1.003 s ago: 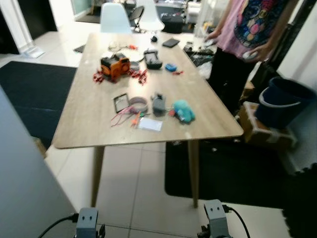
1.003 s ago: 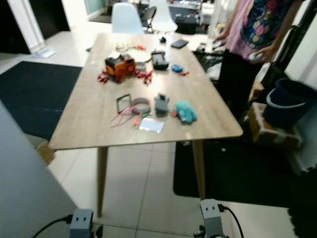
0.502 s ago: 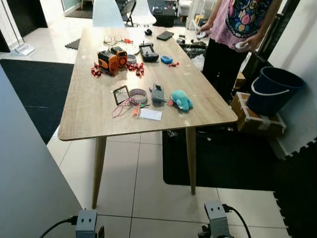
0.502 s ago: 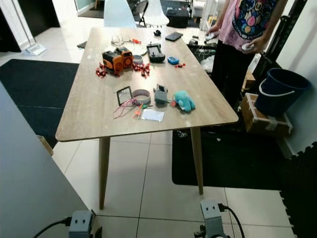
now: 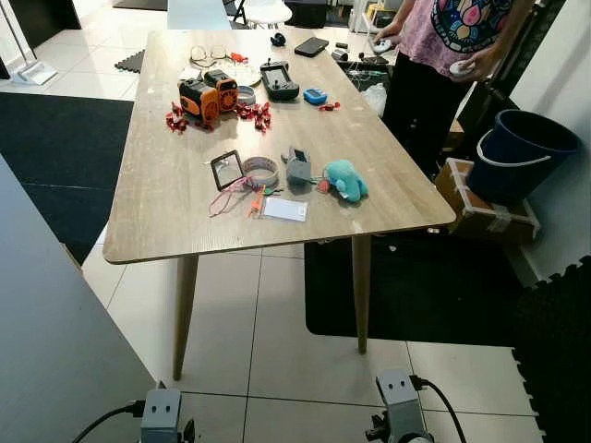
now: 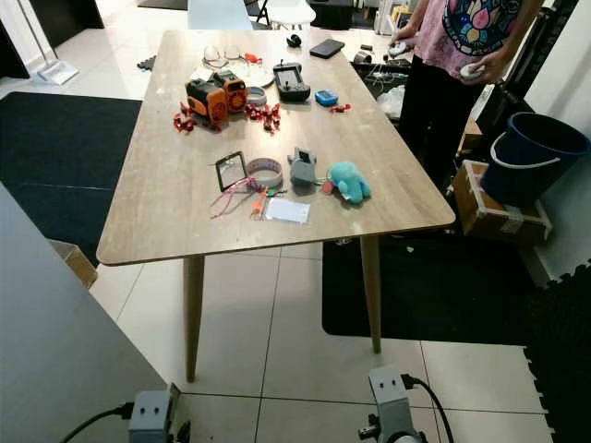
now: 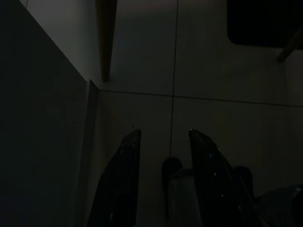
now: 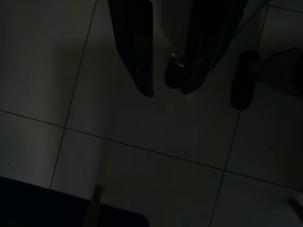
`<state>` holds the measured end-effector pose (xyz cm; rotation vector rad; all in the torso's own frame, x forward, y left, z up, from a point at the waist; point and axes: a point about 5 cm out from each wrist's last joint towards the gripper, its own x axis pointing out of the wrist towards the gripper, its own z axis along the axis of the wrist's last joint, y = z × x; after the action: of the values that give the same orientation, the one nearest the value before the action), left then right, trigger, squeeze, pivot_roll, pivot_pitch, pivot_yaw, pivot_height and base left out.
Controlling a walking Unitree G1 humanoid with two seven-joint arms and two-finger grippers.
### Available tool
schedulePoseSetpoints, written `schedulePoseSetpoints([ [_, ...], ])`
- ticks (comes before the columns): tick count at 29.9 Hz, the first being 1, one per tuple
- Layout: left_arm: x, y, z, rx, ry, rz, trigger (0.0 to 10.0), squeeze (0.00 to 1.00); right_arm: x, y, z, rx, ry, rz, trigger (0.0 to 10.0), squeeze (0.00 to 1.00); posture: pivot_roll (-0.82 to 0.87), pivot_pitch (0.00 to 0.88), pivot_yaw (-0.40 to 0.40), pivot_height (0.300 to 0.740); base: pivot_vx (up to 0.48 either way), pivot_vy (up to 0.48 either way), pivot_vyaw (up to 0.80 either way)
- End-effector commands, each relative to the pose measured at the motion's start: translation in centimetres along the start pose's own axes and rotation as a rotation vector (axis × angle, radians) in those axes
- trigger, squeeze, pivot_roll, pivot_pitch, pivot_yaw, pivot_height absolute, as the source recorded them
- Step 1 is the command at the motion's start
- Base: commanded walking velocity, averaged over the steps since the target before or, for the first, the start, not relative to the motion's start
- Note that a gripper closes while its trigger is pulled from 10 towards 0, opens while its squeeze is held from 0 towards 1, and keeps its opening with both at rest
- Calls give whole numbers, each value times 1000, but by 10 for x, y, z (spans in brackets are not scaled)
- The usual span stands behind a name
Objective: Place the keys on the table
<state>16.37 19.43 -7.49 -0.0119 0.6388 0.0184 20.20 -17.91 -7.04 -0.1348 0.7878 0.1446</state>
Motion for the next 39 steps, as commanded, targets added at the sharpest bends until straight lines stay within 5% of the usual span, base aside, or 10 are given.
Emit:
schedulePoseSetpoints([
  [1, -3, 4, -6, -1, 24, 12, 10000, 0, -2, 1, -5, 8, 11, 3, 10000, 0, 64, 95, -43, 740, 0, 0, 0],
  [31, -1, 5, -4, 42, 38, 10, 10000, 0, -2, 3, -6, 5, 12, 8, 10000, 0, 62, 86, -36, 740, 0, 0, 0],
  [39, 0, 2, -3, 46, 33, 3, 10000, 0, -2, 3, -6, 2, 12, 8, 10000, 0, 62, 80, -36, 740, 0, -304, 0],
])
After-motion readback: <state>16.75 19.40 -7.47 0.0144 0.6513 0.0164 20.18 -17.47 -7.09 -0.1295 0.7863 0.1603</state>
